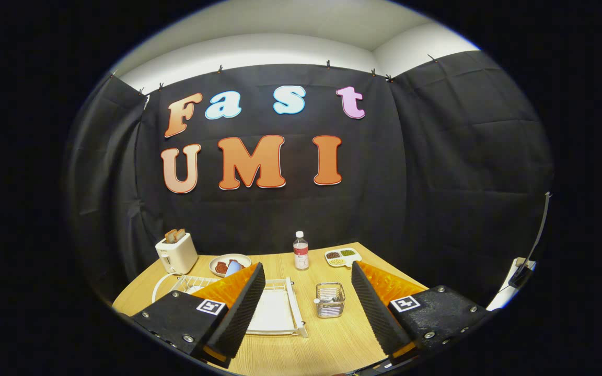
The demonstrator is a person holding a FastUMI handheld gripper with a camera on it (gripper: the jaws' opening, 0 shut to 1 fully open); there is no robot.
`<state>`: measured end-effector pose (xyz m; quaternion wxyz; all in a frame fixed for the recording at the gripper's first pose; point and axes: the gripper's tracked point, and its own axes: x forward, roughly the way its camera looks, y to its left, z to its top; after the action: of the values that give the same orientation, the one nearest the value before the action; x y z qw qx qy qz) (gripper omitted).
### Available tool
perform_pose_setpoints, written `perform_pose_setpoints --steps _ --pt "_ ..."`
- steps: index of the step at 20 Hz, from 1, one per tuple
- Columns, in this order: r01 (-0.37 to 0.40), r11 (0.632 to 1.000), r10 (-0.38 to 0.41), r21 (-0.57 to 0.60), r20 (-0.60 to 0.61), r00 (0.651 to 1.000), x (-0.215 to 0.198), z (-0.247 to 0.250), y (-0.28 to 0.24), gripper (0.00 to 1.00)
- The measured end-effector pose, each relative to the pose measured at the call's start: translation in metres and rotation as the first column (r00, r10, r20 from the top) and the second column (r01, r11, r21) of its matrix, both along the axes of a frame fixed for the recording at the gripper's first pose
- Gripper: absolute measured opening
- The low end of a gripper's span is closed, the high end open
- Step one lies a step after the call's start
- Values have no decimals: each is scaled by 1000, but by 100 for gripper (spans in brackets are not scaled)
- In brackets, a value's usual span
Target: Take the plate from the dish rack, then take the spoon from the basket and place it into the plate.
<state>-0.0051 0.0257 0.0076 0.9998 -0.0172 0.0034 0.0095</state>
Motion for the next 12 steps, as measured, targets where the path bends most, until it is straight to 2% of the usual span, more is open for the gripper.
perform_pose_setpoints --steps 12 --pt "-66 997 65 -29 -42 997 13 -7 40 99"
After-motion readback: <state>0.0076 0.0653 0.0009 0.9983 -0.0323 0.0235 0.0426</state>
